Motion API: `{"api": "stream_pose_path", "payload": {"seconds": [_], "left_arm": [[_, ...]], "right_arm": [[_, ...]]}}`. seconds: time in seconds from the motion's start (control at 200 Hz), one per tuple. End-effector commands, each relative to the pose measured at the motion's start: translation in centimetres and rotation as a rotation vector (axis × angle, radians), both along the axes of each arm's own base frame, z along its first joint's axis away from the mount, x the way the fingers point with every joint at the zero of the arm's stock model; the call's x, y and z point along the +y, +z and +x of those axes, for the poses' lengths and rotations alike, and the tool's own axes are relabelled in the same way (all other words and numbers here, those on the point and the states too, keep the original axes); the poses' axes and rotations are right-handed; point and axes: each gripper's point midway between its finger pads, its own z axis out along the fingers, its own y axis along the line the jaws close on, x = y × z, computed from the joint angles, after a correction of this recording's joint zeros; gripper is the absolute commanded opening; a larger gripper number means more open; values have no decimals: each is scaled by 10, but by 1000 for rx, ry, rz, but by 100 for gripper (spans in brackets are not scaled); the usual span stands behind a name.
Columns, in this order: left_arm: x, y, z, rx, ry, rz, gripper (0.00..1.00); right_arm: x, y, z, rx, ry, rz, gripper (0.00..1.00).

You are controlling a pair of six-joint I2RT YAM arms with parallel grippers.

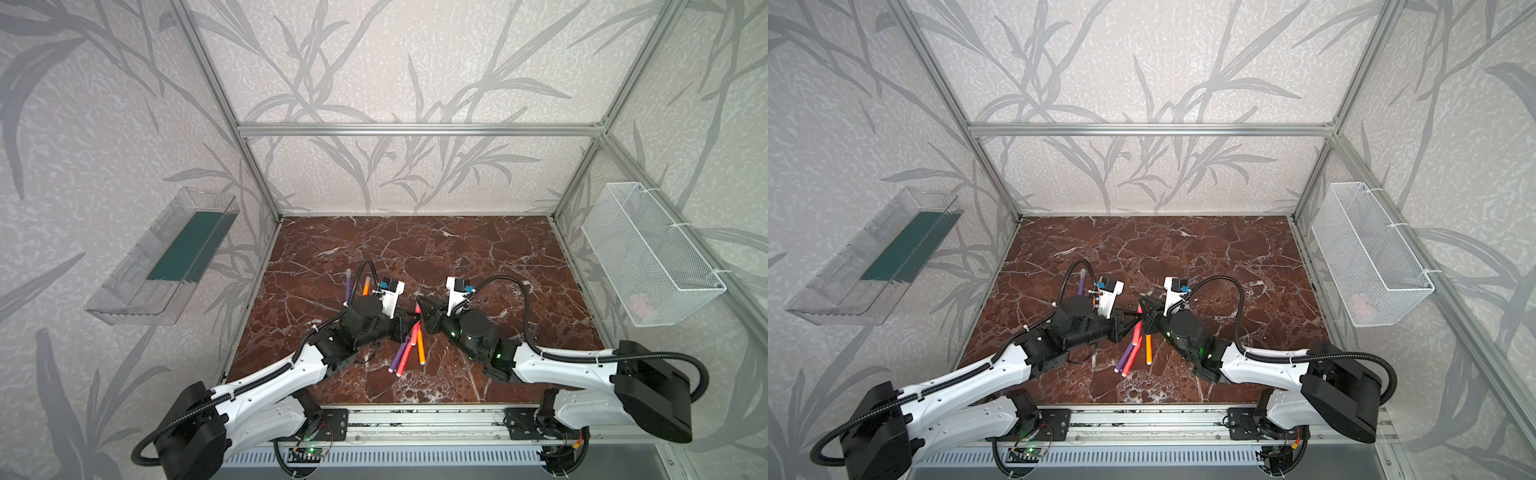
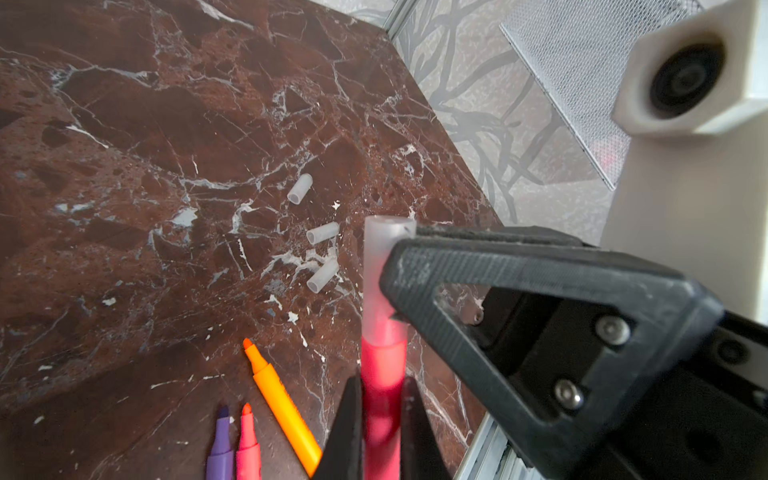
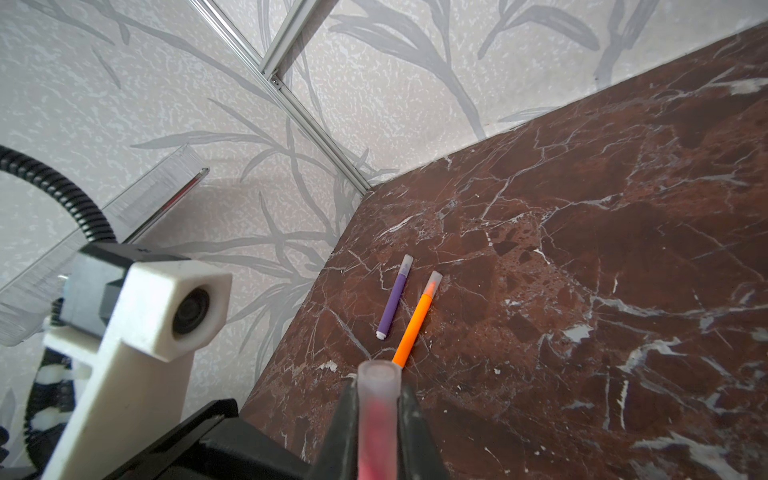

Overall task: Insert pens into pen caps
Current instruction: Put on the pen cap to the pen, then place the pen at the center of the table.

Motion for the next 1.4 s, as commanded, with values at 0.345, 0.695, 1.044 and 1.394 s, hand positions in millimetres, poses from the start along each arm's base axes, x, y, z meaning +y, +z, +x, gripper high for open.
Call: {"api": "stream_pose_path", "payload": {"seconds": [0.345,0.695,1.044,1.394], "left_arm": [[31,60,62,-181,262,-38,0],[49,32,70,-158,326,151,0],[97,-47,91,6,455,550,0],[104,-117,109,210,411,740,0]], "right_arm": [[4,-40,-32,39,77,-140,0],[-25,-36,-23,44,-41,-226,26],[-53,-37,-15,39,-169,-291,41],[-56,-44,-12,47,-192,-335,48]]}}
